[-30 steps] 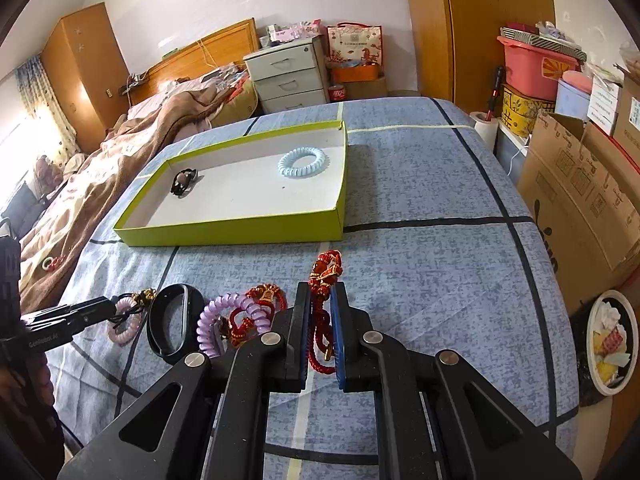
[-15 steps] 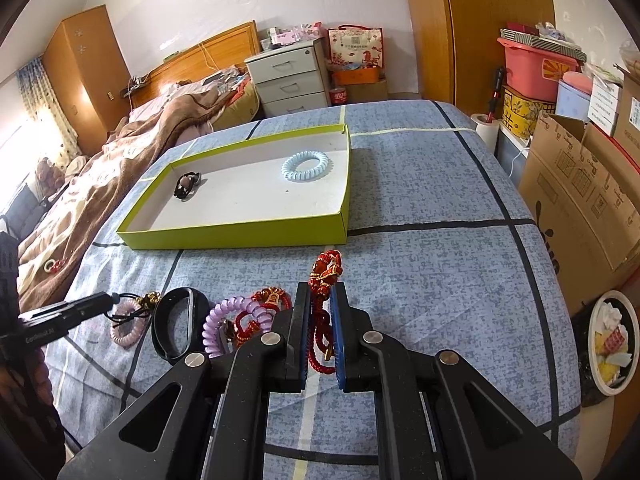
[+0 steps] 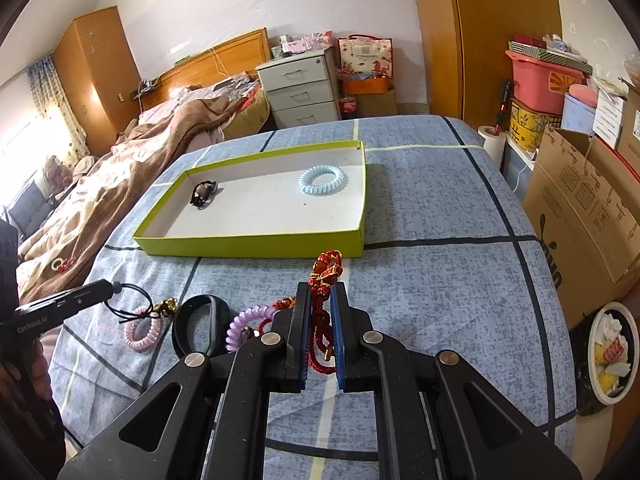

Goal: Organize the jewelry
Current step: 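Carry both items into the green tray and open both tools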

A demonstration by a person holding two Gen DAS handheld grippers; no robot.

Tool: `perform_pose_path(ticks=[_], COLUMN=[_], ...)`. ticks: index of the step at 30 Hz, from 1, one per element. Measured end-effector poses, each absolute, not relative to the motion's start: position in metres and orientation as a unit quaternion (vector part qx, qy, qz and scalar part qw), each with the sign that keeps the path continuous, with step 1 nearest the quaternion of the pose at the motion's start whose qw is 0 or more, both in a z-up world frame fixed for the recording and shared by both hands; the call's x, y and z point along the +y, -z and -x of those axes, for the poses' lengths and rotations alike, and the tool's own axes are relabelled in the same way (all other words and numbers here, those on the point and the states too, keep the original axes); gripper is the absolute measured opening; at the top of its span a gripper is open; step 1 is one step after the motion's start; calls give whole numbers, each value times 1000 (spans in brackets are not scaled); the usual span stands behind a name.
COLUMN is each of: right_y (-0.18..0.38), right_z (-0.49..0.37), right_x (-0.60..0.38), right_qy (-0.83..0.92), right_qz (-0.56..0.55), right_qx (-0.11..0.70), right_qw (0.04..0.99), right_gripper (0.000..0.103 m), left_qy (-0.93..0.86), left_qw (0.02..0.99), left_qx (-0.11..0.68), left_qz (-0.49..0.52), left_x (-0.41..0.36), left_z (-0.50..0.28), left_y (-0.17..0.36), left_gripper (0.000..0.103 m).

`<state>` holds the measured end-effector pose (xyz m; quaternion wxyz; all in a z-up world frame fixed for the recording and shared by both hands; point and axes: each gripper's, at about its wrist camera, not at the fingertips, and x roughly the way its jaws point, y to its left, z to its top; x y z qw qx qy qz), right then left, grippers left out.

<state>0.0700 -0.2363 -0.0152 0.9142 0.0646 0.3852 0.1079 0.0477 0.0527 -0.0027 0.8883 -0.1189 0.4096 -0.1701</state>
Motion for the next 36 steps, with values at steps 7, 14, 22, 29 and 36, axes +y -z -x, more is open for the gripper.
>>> perform_pose_path(ticks=[7,14,22,29,36], right_y=[7,-8,-13,0,20], right_z=[-79,-108,-156,-200,-238], right_x=[-228,-213,-186,-167,-153], right_qy=[-119,-144,-168,-171,-166], right_qz=[-53,-44,-4,7,25], right_qx=[380,376,381,406,439], right_qw=[916,914,909,898,883], right_gripper=[10,10,10,10,10], left_qy=[171,169,169,164,149], left_qw=[890,892,895,889,881], left_qx=[405,403,396,411,432], left_qz=[122,117,116,120,124], left_x=[49,49,50,54,54], left_z=[-67,-93,-130,-162,-185], left_y=[-2,-8,-14,-3,13], left_gripper=[21,21,21,21,21])
